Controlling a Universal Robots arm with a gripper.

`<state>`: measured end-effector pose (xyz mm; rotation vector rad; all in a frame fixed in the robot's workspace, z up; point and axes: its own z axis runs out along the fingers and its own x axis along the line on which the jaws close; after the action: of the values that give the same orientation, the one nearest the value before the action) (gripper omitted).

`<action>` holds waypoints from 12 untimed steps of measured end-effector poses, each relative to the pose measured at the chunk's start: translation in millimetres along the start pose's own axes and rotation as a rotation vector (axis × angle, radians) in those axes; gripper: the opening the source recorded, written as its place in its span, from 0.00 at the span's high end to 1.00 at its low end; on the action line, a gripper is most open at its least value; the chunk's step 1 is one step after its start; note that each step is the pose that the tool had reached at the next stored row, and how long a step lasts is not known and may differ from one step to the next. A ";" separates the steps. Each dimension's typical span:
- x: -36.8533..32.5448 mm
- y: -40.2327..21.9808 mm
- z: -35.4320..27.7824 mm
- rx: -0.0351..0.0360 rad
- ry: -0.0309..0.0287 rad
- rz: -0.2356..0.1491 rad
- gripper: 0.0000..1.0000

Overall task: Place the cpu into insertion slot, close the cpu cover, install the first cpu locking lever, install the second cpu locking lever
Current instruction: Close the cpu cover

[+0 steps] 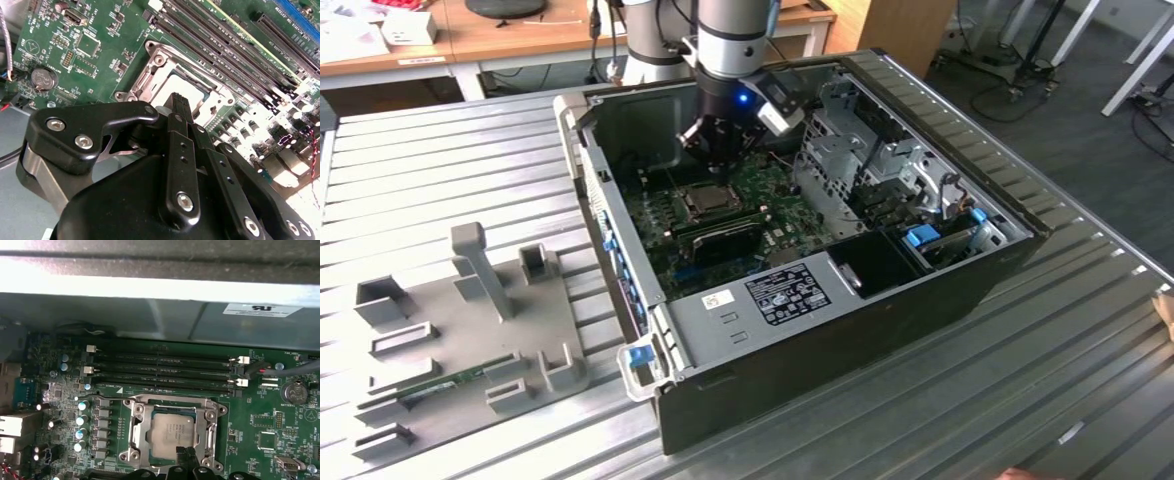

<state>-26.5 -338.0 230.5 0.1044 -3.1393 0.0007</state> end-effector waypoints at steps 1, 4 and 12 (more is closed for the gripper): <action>0.3 0.1 0.6 0.0000 0.0000 0.000 0.90; 0.4 0.1 0.7 0.0003 0.0001 0.000 0.90; 2.9 0.3 2.8 0.0000 -0.0001 0.000 0.90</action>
<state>-29.4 -337.8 227.7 0.1043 -3.1394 0.0007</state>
